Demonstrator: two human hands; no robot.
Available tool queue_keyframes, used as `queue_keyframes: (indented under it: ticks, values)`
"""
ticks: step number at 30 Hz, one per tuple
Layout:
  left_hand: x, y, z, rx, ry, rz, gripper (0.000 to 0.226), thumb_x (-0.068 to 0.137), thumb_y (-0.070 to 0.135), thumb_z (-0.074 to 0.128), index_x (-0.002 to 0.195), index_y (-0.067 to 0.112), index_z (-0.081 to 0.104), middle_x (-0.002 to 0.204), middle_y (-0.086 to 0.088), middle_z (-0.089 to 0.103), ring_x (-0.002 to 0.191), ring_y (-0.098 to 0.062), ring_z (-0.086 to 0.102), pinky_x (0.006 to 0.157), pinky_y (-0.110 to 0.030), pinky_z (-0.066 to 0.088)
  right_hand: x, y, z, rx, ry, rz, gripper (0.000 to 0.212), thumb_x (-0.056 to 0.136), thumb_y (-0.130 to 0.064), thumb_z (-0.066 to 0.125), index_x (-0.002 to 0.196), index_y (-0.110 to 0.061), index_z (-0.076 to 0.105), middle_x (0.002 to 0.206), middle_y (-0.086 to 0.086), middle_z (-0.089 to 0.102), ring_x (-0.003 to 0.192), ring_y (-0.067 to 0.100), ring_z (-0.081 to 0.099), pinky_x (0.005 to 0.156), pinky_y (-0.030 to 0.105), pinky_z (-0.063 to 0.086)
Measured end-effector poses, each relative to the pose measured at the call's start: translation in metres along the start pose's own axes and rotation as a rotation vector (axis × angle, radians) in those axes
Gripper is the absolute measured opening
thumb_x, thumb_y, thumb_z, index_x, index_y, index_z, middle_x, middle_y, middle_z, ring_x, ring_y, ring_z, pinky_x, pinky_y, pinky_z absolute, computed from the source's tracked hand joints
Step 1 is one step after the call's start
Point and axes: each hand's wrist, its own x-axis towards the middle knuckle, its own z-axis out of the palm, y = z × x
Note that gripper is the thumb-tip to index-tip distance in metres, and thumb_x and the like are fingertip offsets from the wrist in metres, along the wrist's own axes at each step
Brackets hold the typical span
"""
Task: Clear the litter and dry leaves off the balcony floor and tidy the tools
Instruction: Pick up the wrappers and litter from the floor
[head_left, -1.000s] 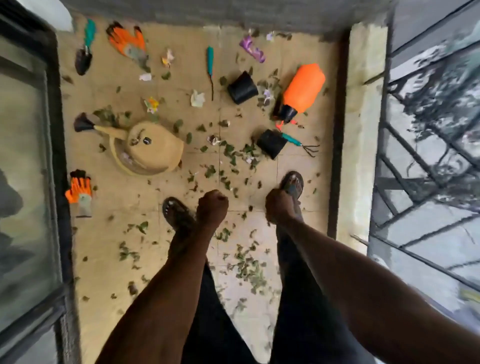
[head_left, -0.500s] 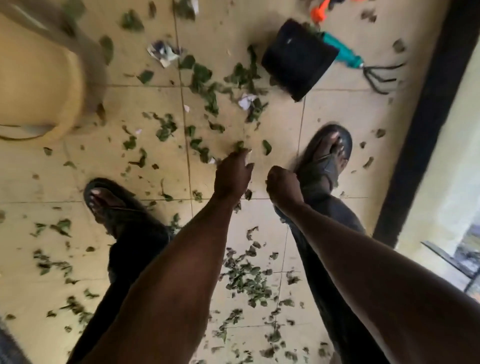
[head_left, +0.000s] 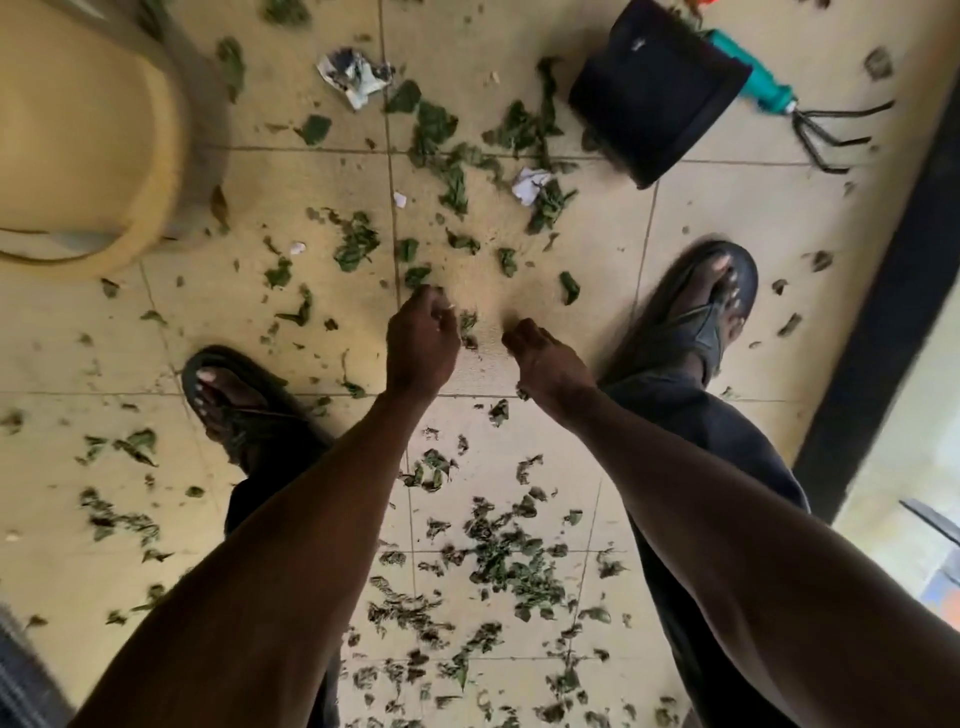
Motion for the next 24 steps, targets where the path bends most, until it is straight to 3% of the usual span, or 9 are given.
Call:
queue_keyframes:
  ticks: [3, 6, 9, 12, 15, 17, 20, 22, 24]
  values:
    - [-0.001, -0.018, -0.004, -0.042, -0.096, -0.096, 0.018, 0.095, 0.005, 0.054, 0.110, 0.010, 0.064, 0.090, -0.014, 0.071, 0.073, -0.029, 0.068, 0.065, -0.041, 0.057, 0.007, 0.008, -0.001, 0.080, 0.030, 0.043, 0.056, 0.089, 0.005, 0.051, 0.143, -0.007, 0.040, 0.146, 0.015, 0.037, 0.122, 0.036, 0.051, 0.095, 0.040, 0.047]
    - [0.001, -0.018, -0.002, 0.041, -0.133, -0.049, 0.019, 0.094, 0.013, 0.062, 0.112, 0.010, 0.066, 0.093, -0.016, 0.072, 0.082, -0.032, 0.069, 0.072, -0.040, 0.056, 0.009, 0.006, -0.010, 0.344, 0.319, 0.168, 0.038, 0.092, 0.007, 0.047, 0.127, -0.003, 0.056, 0.124, 0.019, 0.055, 0.097, 0.037, 0.061, 0.079, 0.037, 0.050]
    - [0.007, -0.013, 0.006, 0.112, -0.174, -0.010, 0.024, 0.094, 0.018, 0.063, 0.117, 0.010, 0.061, 0.104, -0.015, 0.072, 0.098, -0.035, 0.067, 0.077, -0.037, 0.053, 0.011, 0.007, -0.025, 0.570, 0.562, 0.240, 0.025, 0.083, 0.010, 0.053, 0.100, -0.001, 0.067, 0.097, 0.017, 0.065, 0.083, 0.032, 0.063, 0.074, 0.045, 0.056]
    - [0.013, -0.016, 0.013, 0.246, -0.211, 0.026, 0.022, 0.096, 0.021, 0.057, 0.115, 0.011, 0.057, 0.104, -0.016, 0.071, 0.098, -0.037, 0.067, 0.078, -0.041, 0.054, 0.015, 0.003, -0.046, 0.722, 0.623, 0.379, 0.028, 0.075, 0.009, 0.050, 0.082, -0.008, 0.071, 0.084, 0.012, 0.067, 0.075, 0.028, 0.065, 0.070, 0.044, 0.056]
    - [0.014, -0.020, 0.013, 0.281, -0.193, 0.039, 0.016, 0.097, 0.021, 0.055, 0.111, 0.012, 0.059, 0.100, -0.013, 0.072, 0.092, -0.033, 0.069, 0.076, -0.041, 0.056, 0.021, -0.003, -0.068, 0.855, 0.640, 0.442, 0.027, 0.079, 0.009, 0.048, 0.077, -0.007, 0.070, 0.077, 0.009, 0.070, 0.073, 0.026, 0.068, 0.066, 0.035, 0.056]
    - [0.012, -0.017, 0.010, 0.075, -0.127, -0.044, 0.013, 0.094, 0.018, 0.061, 0.104, 0.011, 0.065, 0.092, -0.010, 0.073, 0.079, -0.026, 0.071, 0.069, -0.038, 0.058, 0.026, -0.010, -0.080, 0.834, 0.695, 0.423, 0.021, 0.086, 0.005, 0.051, 0.085, -0.004, 0.069, 0.078, 0.010, 0.071, 0.071, 0.025, 0.068, 0.059, 0.027, 0.051]
    - [0.010, 0.002, -0.002, -0.565, -0.087, -0.364, 0.007, 0.088, 0.008, 0.069, 0.093, 0.003, 0.067, 0.073, -0.009, 0.070, 0.054, -0.017, 0.064, 0.051, -0.031, 0.053, 0.038, -0.015, -0.093, 0.689, 0.773, 0.337, 0.026, 0.089, 0.006, 0.051, 0.104, -0.004, 0.069, 0.092, 0.012, 0.073, 0.071, 0.015, 0.062, 0.051, 0.003, 0.034]
    - [0.012, 0.015, -0.011, -0.884, -0.101, -0.520, 0.008, 0.089, 0.003, 0.067, 0.095, -0.001, 0.065, 0.076, -0.011, 0.070, 0.064, -0.021, 0.069, 0.062, -0.034, 0.059, 0.050, -0.013, -0.101, 0.552, 0.769, 0.260, 0.033, 0.091, 0.007, 0.050, 0.119, -0.004, 0.065, 0.105, 0.015, 0.070, 0.080, 0.016, 0.061, 0.058, -0.002, 0.034]
    - [0.016, 0.024, -0.019, -1.122, -0.118, -0.614, 0.004, 0.091, -0.004, 0.061, 0.094, -0.004, 0.063, 0.082, -0.015, 0.071, 0.077, -0.025, 0.073, 0.072, -0.032, 0.059, 0.063, -0.007, -0.107, 0.426, 0.717, 0.207, 0.037, 0.097, 0.000, 0.045, 0.132, -0.007, 0.056, 0.118, 0.016, 0.065, 0.094, 0.022, 0.064, 0.075, 0.004, 0.043]
